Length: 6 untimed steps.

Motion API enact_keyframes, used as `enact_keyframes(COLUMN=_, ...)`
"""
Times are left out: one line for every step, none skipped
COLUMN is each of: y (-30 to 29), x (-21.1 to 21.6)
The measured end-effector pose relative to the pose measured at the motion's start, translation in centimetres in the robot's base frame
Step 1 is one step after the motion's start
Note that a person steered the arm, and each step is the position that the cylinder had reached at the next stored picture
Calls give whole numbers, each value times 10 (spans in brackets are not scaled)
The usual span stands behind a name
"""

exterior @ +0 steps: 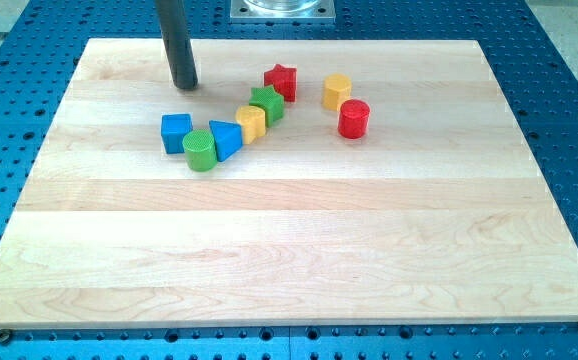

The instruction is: Move the arm to the top right of the yellow hexagon

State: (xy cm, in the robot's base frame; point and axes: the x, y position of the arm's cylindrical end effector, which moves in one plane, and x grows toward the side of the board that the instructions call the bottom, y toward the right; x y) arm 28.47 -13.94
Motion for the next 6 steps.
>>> enact_keyframes(y=0, x=0)
enact_keyframes(y=3, x=0)
enact_keyframes(y=38, x=-7)
enact_keyframes(y=64, x=-88)
enact_keyframes(y=123, x=-86)
enact_keyframes(y=233, x=-56)
